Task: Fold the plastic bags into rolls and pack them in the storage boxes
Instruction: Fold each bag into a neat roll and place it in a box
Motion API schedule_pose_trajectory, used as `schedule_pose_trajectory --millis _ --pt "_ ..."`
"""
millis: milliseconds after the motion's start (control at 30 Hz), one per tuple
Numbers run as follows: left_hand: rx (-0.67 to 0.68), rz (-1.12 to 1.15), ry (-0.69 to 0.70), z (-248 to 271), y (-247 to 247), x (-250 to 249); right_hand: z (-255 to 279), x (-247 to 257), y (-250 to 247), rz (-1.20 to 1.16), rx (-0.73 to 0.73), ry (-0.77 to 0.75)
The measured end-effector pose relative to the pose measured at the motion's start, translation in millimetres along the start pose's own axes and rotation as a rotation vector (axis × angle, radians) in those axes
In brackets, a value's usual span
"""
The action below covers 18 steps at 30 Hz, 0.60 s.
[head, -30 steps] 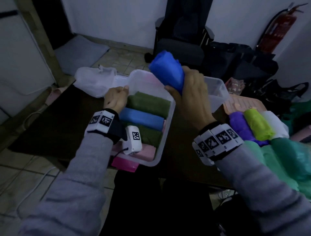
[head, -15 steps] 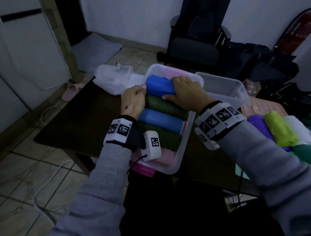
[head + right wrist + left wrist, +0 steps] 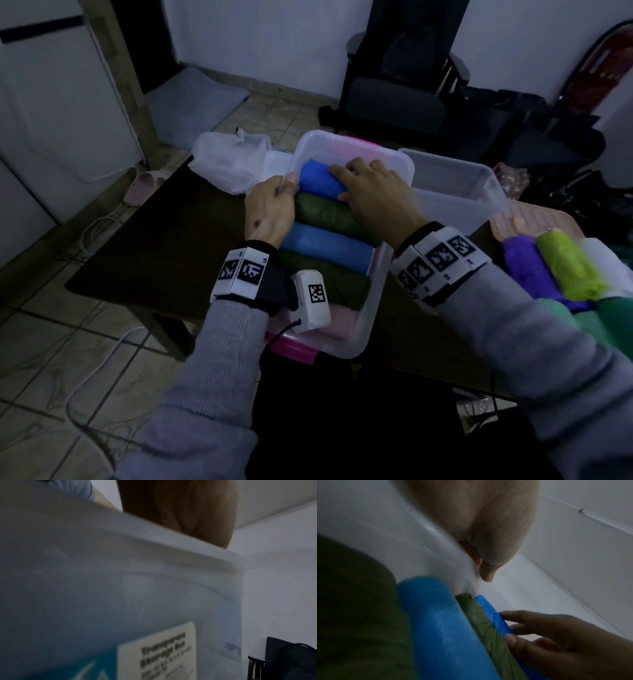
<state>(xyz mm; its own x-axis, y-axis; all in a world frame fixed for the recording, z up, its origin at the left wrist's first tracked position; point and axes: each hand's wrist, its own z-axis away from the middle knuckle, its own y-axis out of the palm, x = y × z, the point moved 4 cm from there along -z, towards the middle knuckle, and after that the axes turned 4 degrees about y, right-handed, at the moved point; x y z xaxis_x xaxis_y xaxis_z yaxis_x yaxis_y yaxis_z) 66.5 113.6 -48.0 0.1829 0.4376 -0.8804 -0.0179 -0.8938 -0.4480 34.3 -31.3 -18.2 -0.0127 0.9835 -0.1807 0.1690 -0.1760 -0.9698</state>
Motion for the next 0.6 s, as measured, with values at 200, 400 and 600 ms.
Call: schedule_pose_trajectory --millis 200,400,600 --pt "0.018 -0.016 -0.009 0.4 0.0 0.1 -7.5 -1.9 6.1 -0.020 0.067 0.015" --pt "0.004 -0.006 0.000 -2.0 2.0 0.2 -4.1 -1.7 8.6 0.108 -0.061 -0.008" --pt "0.026 -0.021 -0.018 -7.1 7.4 1.2 1.2 -2.8 3.9 -0.085 -0.188 0.070"
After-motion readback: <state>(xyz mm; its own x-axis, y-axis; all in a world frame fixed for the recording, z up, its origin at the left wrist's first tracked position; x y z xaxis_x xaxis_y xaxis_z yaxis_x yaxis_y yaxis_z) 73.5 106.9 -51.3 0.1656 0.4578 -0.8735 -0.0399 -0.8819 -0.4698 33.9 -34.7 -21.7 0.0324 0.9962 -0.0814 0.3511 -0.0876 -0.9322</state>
